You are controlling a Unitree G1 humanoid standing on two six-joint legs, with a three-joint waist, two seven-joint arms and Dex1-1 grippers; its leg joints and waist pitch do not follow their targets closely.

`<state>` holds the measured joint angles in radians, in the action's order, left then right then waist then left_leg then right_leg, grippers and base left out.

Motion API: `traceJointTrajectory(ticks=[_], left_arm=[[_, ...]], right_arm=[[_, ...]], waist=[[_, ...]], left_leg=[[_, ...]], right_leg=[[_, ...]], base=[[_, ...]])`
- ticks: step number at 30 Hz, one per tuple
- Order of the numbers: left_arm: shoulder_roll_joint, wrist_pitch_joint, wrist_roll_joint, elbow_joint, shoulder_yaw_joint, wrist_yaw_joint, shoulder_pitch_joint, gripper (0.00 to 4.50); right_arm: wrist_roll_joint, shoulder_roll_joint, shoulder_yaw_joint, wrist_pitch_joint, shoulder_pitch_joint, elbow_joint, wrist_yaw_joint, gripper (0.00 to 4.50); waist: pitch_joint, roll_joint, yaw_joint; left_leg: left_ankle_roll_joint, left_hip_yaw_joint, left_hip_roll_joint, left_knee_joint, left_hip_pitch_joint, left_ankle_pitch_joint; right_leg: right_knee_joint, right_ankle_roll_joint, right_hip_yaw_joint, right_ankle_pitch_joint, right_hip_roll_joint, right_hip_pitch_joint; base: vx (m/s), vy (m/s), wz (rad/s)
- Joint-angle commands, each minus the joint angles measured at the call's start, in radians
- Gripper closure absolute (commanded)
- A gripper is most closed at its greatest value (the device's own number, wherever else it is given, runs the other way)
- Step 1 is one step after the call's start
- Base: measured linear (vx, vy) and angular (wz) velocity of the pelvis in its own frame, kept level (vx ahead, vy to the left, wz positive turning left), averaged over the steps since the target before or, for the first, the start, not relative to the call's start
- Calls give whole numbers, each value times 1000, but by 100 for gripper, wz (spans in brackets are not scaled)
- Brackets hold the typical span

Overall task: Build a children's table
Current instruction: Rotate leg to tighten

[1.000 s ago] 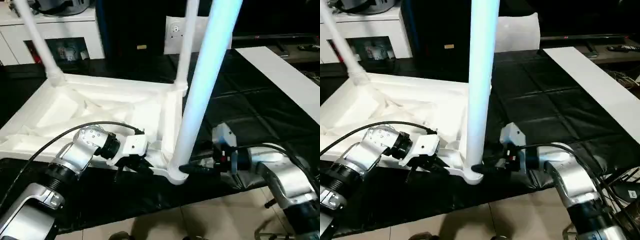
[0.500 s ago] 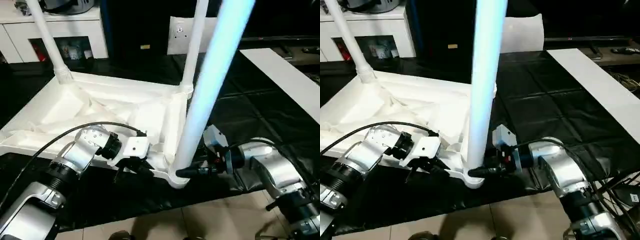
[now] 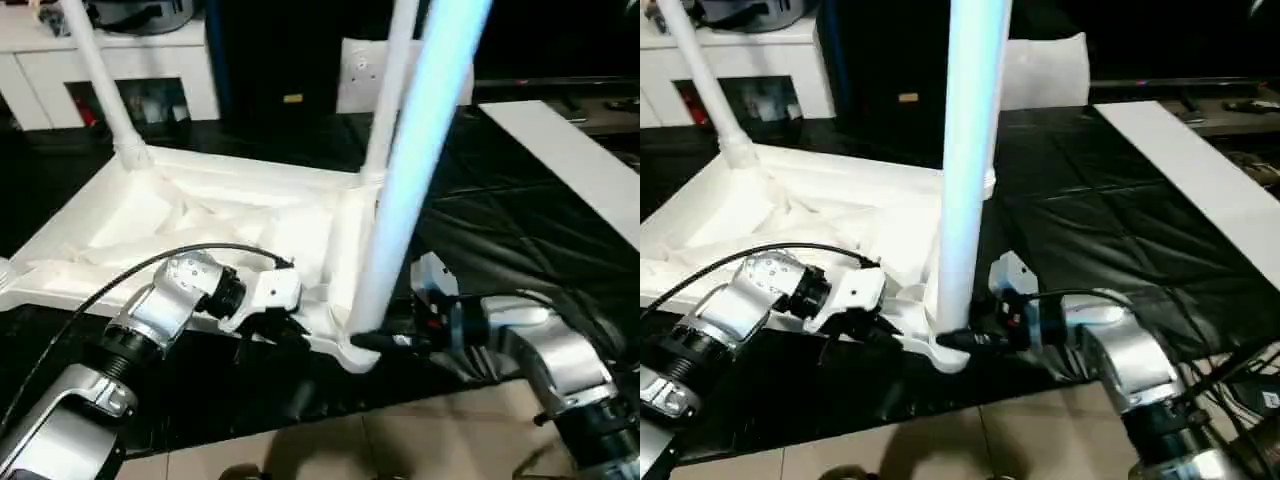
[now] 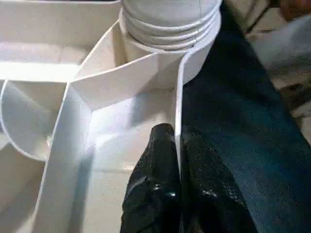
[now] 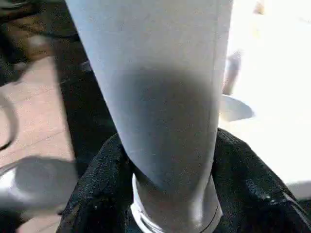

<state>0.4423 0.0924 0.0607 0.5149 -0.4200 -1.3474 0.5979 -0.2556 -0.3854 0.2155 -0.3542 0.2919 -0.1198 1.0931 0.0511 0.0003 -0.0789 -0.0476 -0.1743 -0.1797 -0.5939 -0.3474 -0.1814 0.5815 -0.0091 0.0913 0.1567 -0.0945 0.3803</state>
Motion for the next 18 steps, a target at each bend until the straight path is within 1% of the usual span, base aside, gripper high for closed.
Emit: traceJointTrajectory(ticks=[1,2,3,4,5,6,7,8,9,10,11,12,13,14,15,16,17,18], left_arm=[[-93,89,-14,-29,25,146,9,450],[-126,133,-20,-35,37,188,11,450],[-126,133,-20,-35,37,188,11,450],[-171,184,-16,-37,54,260,18,450],[-185,203,-11,-40,60,288,21,450],[-190,209,-11,-39,63,296,22,450],[-240,267,-4,-35,88,388,36,450],[-272,302,-2,-32,106,443,45,450],[-297,332,1,-29,120,490,53,450],[-310,345,10,-29,129,522,57,450],[-323,358,16,-29,139,552,60,450],[-325,360,17,-29,141,556,60,450],[-334,373,22,-31,149,581,63,450],[-340,382,27,-34,154,597,65,450],[-343,388,30,-35,157,610,67,450],[-343,398,39,-44,158,620,67,450],[-344,407,43,-53,158,625,65,450],[-334,404,43,-65,154,613,59,450]], right_arm=[[44,91,42,-62,1,-2,-155,254],[51,140,29,-95,9,-15,-231,254],[51,140,29,-95,9,-15,-231,254],[51,205,9,-153,27,-29,-323,255],[53,225,3,-177,31,-29,-355,255],[56,231,2,-180,34,-31,-365,255],[76,289,-10,-217,61,-62,-463,256],[85,325,-21,-236,81,-88,-524,256],[96,351,-28,-244,100,-114,-568,256],[106,364,-32,-248,111,-130,-590,256],[113,378,-36,-251,123,-147,-608,256],[114,380,-37,-252,125,-150,-612,256],[119,392,-42,-254,134,-163,-625,256],[122,399,-46,-253,139,-171,-632,256],[124,404,-47,-248,142,-175,-634,256],[123,411,-56,-244,143,-174,-641,200],[125,417,-66,-241,141,-169,-651,186],[121,415,-72,-232,131,-158,-643,186]], waist=[[-41,1,21],[-43,2,27],[-43,4,37],[-36,14,67],[-34,29,76],[-30,42,96],[-22,63,57],[-19,65,37],[-49,-29,41],[-29,-40,49],[-41,-52,57],[-46,-22,32],[-57,-14,24],[-63,10,40],[-59,13,55],[-61,17,58],[-55,15,62],[-55,15,60]], left_leg=[[-49,30,-37,72,29,-480],[-54,34,-36,71,30,-480],[-57,38,-36,72,26,-485],[-64,52,-42,77,24,-572],[-66,60,-50,84,32,-633],[-78,83,-82,133,-4,-769],[-110,53,-98,223,-85,-937],[-114,13,-80,242,-87,-965],[-102,14,-33,94,36,-608],[-85,24,11,-108,122,-388],[-29,52,44,-122,48,-187],[-25,88,8,-56,-74,-76],[-33,83,-6,-2,-70,-46],[-35,73,-38,31,0,-54],[-23,65,-37,51,-2,-179],[-18,57,-34,53,-3,-228],[-17,58,-35,66,-20,-263],[-18,56,-32,65,-17,-282]], right_leg=[[-125,-50,-19,744,-66,-9],[-128,-39,-13,753,-68,-12],[-130,-33,-6,751,-67,-15],[-147,2,30,760,-56,-24],[-145,-4,45,724,-52,-28],[-83,-28,51,560,-39,-79],[107,-72,41,240,-6,-131],[123,-76,51,157,17,-112],[11,15,-77,753,-55,-15],[-164,-15,-64,1108,-151,102],[-138,-13,-90,1135,-130,58],[-77,-35,-111,899,-167,-81],[-49,-55,-85,714,-122,-77],[-22,-132,-66,348,-53,-15],[-16,-188,-62,275,-42,-34],[-28,-222,-65,266,-53,-39],[-37,-205,-57,320,-53,-51],[-46,-186,-55,363,-53,-51]], base=[[-55,0,-4],[-62,13,-9],[-61,32,-14],[-61,32,-14],[-56,60,-13],[-114,55,-4],[-114,55,-4],[-92,-5,5],[28,-83,-2],[28,-83,-2],[115,-48,-38],[90,18,-24],[90,18,-24],[0,0,0],[0,0,0],[0,0,0],[0,0,0],[0,0,0]])
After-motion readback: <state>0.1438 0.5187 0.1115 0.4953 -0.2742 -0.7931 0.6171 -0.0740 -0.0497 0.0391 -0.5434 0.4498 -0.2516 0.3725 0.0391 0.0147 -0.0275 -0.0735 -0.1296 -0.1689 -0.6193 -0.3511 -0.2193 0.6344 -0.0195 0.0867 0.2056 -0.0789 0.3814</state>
